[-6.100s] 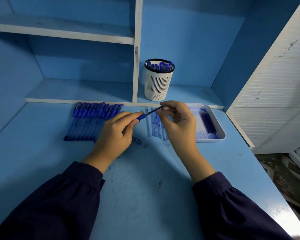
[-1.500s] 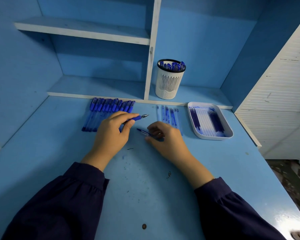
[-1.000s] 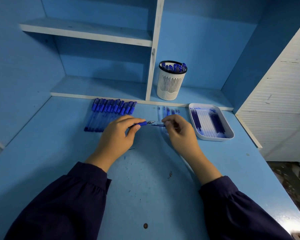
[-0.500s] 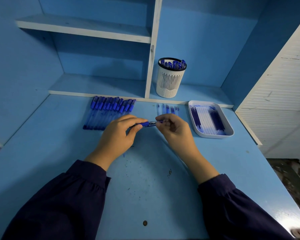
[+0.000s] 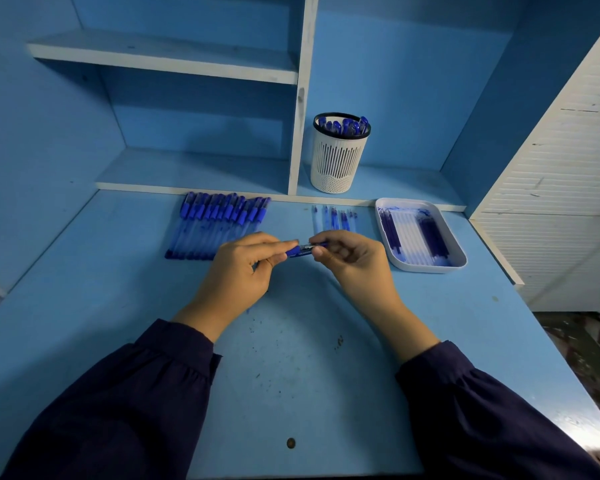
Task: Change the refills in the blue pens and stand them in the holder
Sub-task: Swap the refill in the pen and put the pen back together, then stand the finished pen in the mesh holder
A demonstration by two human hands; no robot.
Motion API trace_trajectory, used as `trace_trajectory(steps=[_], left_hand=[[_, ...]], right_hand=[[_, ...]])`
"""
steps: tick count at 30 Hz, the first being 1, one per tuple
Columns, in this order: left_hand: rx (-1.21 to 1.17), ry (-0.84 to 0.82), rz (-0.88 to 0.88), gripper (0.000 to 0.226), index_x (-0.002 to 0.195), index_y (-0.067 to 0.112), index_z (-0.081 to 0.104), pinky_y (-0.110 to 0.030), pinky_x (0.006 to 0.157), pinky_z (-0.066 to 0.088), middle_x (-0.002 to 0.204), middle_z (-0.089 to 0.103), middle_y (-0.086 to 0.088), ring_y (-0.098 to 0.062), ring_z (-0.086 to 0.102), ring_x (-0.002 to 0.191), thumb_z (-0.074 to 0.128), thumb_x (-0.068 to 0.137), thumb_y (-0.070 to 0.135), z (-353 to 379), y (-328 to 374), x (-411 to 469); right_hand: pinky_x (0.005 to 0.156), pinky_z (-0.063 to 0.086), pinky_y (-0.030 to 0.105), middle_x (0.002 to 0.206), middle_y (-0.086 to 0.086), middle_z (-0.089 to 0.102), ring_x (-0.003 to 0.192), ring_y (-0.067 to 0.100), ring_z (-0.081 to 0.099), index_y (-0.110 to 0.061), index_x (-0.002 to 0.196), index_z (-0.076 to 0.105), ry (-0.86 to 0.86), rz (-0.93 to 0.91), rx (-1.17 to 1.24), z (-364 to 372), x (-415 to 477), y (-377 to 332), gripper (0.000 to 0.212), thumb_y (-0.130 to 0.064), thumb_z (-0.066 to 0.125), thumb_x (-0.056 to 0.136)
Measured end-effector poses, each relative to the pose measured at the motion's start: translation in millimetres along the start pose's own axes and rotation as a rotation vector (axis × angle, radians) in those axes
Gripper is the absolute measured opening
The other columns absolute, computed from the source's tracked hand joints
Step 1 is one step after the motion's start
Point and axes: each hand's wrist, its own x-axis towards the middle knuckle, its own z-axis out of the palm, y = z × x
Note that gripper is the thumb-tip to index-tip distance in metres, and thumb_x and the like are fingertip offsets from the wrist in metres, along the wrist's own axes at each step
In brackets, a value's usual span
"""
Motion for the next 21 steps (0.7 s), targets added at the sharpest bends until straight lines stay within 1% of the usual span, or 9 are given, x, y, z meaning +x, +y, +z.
trace_trajectory(steps=[4, 5, 7, 9, 11, 13, 15, 18, 21], left_hand=[[-0.008, 0.076, -0.007, 0.025, 0.113, 0.009, 0.073, -0.015, 0.06, 0.044, 0.09, 0.07, 0.0, -0.007, 0.058, 0.073, 0.065, 0.091, 0.0, 1.5, -0.2, 3.3], [-0.005, 0.104, -0.002, 0.024, 0.113, 0.009, 0.073, -0.016, 0.062, 0.046, 0.094, 0.071, -0.001, -0.008, 0.06, 0.075, 0.065, 0.091, 0.002, 2.2, 1.0, 4.8], [0.005, 0.138, 0.013, 0.024, 0.114, 0.007, 0.071, -0.014, 0.074, 0.05, 0.102, 0.071, -0.002, -0.008, 0.063, 0.086, 0.065, 0.092, 0.004, 4.3, 3.7, 8.0], [0.022, 0.124, 0.02, 0.026, 0.118, 0.007, 0.07, -0.018, 0.087, 0.051, 0.109, 0.071, 0.0, -0.008, 0.065, 0.097, 0.065, 0.092, 0.005, 7.2, 5.1, 9.8], [0.033, 0.085, -0.001, 0.03, 0.123, 0.009, 0.068, -0.019, 0.096, 0.048, 0.118, 0.068, 0.004, -0.01, 0.063, 0.109, 0.064, 0.094, 0.007, 9.5, 3.2, 10.4], [0.038, 0.057, -0.068, 0.033, 0.13, 0.012, 0.063, -0.012, 0.103, 0.039, 0.126, 0.061, 0.01, -0.005, 0.055, 0.119, 0.062, 0.096, 0.012, 10.2, -0.2, 11.6], [0.075, 0.037, -0.146, 0.036, 0.134, 0.013, 0.059, -0.01, 0.106, 0.032, 0.131, 0.056, 0.009, -0.003, 0.047, 0.125, 0.059, 0.098, 0.017, 12.0, -4.8, 14.3], [0.207, -0.006, -0.207, 0.037, 0.135, 0.01, 0.058, -0.022, 0.104, 0.035, 0.136, 0.058, -0.004, -0.018, 0.051, 0.128, 0.058, 0.099, 0.019, 19.4, -9.2, 17.3], [0.345, -0.076, -0.187, 0.036, 0.131, 0.006, 0.06, -0.033, 0.102, 0.04, 0.133, 0.061, -0.01, -0.029, 0.056, 0.123, 0.055, 0.098, 0.018, 27.2, -10.5, 24.9]], right_hand=[[0.076, 0.05, 0.018, 0.082, 0.001, 0.068, 0.074, 0.005, 0.062, -0.01, 0.096, 0.069, 0.002, -0.024, 0.054, 3.9, 0.4, -6.7, 0.014, 0.001, 0.066, 0.087], [0.076, 0.05, 0.018, 0.085, 0.002, 0.068, 0.077, 0.005, 0.062, -0.01, 0.099, 0.069, 0.01, -0.048, 0.053, 4.1, 1.2, -9.1, 0.015, 0.0, 0.065, 0.089], [0.078, 0.048, 0.016, 0.091, 0.008, 0.068, 0.082, 0.008, 0.064, -0.009, 0.106, 0.068, 0.036, -0.113, 0.022, 2.6, 2.8, -12.8, 0.019, 0.0, 0.063, 0.09], [0.078, 0.048, 0.016, 0.096, 0.013, 0.068, 0.085, 0.012, 0.065, -0.009, 0.11, 0.067, 0.068, -0.164, 0.002, 0.3, 2.5, -14.9, 0.022, 0.001, 0.062, 0.09], [0.08, 0.049, 0.019, 0.094, 0.009, 0.067, 0.086, 0.011, 0.065, -0.009, 0.112, 0.066, 0.117, -0.201, -0.002, -3.1, 1.8, -16.6, 0.024, 0.003, 0.061, 0.091], [0.083, 0.049, 0.022, 0.09, 0.0, 0.065, 0.085, 0.009, 0.063, -0.007, 0.112, 0.064, 0.186, -0.247, -0.032, -8.9, 3.5, -19.5, 0.024, 0.003, 0.061, 0.09], [0.081, 0.048, 0.021, 0.089, -0.004, 0.063, 0.084, 0.008, 0.061, -0.006, 0.109, 0.061, 0.275, -0.305, -0.06, -17.6, 8.2, -24.2, 0.021, 0.002, 0.062, 0.09], [0.078, 0.048, 0.022, 0.088, -0.006, 0.062, 0.082, 0.009, 0.06, -0.005, 0.103, 0.058, 0.44, -0.366, -0.08, -32.7, 17.9, -36.4, 0.016, -0.001, 0.064, 0.089], [0.08, 0.049, 0.022, 0.088, -0.004, 0.061, 0.082, 0.007, 0.061, -0.007, 0.1, 0.056, 0.573, -0.448, -0.12, -46.3, 29.6, -53.1, 0.015, -0.001, 0.064, 0.089]])
